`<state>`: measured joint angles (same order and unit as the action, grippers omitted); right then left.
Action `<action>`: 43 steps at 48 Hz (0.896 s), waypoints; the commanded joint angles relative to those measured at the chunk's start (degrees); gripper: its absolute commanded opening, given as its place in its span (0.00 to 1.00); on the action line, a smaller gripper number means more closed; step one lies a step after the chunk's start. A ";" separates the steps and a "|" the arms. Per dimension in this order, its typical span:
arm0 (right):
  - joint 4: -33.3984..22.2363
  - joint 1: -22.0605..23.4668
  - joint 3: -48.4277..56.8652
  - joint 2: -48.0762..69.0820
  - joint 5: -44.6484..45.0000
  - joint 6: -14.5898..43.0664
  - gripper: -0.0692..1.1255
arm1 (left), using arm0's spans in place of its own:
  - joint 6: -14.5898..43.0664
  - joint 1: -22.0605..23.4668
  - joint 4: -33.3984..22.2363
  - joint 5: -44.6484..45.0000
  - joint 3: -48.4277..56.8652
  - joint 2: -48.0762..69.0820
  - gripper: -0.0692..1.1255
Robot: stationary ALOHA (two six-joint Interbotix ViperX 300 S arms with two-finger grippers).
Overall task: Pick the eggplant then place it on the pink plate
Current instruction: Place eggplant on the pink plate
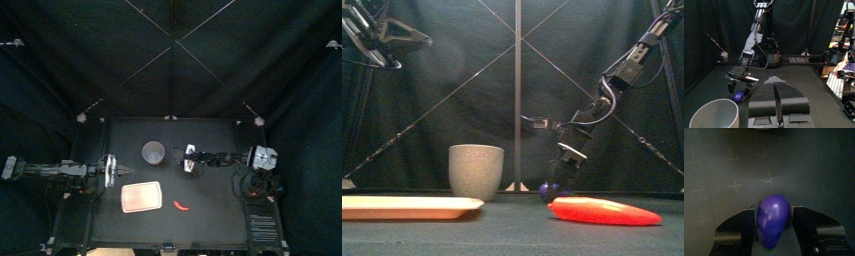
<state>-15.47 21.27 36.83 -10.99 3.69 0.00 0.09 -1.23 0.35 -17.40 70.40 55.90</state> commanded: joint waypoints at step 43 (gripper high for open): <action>6.42 -26.37 -34.89 -13.18 0.88 0.18 0.61 | 0.09 0.00 0.09 0.44 -0.70 0.00 0.04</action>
<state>-9.32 -5.01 6.15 -23.64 4.83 -0.26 0.09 -1.23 0.26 -16.79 70.49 55.99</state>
